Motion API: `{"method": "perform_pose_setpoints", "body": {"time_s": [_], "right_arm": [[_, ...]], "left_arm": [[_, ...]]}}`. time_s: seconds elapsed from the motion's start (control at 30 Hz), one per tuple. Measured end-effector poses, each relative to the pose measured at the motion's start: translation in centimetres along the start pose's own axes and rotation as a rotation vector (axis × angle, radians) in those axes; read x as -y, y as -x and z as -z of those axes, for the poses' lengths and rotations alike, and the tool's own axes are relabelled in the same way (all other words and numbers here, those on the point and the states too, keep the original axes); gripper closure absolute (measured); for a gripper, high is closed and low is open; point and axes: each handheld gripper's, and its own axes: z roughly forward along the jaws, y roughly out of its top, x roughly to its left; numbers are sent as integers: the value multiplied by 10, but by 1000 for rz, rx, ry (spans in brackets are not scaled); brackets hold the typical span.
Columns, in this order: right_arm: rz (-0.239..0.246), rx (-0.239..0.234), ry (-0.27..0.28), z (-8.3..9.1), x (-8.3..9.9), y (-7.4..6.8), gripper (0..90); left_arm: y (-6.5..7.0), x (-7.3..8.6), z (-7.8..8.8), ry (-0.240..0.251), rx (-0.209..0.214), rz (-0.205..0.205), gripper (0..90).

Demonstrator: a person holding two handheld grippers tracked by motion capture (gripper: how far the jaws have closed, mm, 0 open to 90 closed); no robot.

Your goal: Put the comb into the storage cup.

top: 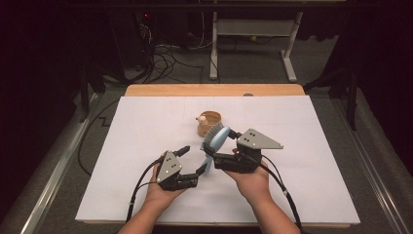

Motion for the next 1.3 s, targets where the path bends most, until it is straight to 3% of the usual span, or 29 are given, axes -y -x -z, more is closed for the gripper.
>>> {"method": "perform_pose_setpoints", "body": {"time_s": [0.23, 0.57, 0.77, 0.93, 1.3], "right_arm": [[5, 17, 2, 5, 1, 6, 208], [13, 41, 3, 15, 3, 13, 208], [24, 59, 3, 21, 3, 17, 208], [32, 73, 2, 26, 3, 20, 208], [32, 107, 10, 38, 3, 31, 208]], "left_arm": [[-9, 3, 6, -11, -12, 17, 143], [-26, 10, 20, 11, -35, 60, 59], [-34, 14, 28, 8, -36, 63, 0], [-39, 17, 36, 21, -45, 58, 0], [-51, 25, 58, 28, -75, 87, 0]]}}
